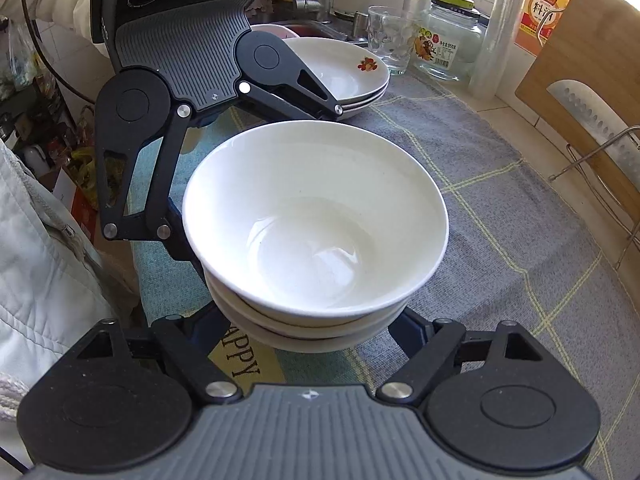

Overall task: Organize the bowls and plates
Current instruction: 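Carry the bowl stack with both tools and lower it onto the plate stack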

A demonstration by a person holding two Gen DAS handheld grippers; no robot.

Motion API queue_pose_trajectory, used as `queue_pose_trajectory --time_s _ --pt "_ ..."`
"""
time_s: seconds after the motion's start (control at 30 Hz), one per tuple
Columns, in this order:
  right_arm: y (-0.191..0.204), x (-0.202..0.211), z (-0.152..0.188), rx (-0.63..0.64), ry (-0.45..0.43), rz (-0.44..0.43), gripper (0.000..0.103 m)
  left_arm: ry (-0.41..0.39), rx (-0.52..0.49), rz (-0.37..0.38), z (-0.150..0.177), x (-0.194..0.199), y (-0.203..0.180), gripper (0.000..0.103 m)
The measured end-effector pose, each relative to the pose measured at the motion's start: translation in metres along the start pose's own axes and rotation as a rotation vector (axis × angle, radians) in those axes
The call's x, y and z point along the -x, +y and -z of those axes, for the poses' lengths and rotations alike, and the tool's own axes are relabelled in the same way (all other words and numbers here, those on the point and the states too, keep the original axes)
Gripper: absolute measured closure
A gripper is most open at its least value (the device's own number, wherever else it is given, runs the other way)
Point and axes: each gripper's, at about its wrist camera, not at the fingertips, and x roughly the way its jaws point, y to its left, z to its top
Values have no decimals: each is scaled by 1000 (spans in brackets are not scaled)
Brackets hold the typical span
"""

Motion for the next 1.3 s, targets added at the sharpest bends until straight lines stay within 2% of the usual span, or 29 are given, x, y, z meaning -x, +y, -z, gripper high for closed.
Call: queue_pose_trajectory --time_s 0.43,0.77,0.97,1.3 --pt "-3 0 -1 0 7 -20 15 4 -21 5 1 1 0 17" --pt "-8 2 -12 14 13 -35 15 -12 6 -19 -1 12 3 17" --pt "-14 6 -34 72 -2 -50 15 -36 40 -70 -2 36 9 17" --pt "-21 -13 -98 223 -50 -95 15 -68 120 -233 16 87 16 17"
